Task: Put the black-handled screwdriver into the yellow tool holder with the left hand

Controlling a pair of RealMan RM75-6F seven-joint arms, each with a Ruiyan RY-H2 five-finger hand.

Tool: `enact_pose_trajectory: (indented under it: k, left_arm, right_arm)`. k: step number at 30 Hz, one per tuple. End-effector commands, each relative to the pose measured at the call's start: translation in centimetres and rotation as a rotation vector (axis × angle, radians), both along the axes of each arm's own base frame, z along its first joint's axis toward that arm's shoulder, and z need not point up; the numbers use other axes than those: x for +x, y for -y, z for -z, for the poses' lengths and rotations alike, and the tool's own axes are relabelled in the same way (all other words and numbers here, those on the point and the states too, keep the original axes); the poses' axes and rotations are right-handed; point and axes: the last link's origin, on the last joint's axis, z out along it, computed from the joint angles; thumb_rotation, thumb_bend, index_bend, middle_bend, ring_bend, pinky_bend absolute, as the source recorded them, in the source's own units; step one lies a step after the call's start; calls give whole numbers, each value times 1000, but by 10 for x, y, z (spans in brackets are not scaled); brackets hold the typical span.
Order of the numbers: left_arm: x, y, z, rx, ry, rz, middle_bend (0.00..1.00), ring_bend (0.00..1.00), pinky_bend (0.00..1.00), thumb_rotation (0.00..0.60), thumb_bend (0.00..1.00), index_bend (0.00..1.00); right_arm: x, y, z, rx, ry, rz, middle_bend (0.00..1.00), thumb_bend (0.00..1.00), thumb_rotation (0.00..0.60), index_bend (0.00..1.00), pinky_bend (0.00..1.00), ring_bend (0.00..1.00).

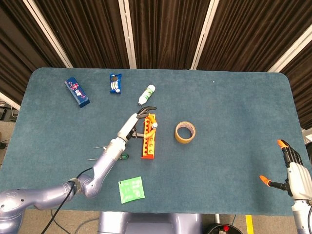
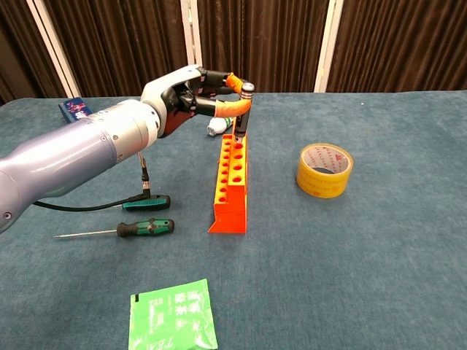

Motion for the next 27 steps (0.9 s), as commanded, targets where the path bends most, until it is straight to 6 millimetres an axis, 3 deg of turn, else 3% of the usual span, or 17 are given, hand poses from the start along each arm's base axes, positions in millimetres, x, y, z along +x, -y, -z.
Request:
enact_pose_trajectory:
  k: [1, 27]
  left_arm:
    - [0, -1, 0, 1, -3, -1, 114, 14, 61, 600, 531, 644]
    - [0, 0, 4, -11, -16, -3, 113, 13, 60, 600, 530, 642]
  right_arm:
    - [0, 0, 0, -1, 0, -1, 0, 66, 600, 2, 0, 0]
    - [0, 0, 0, 0, -2, -3, 0, 66, 600, 1, 0, 0]
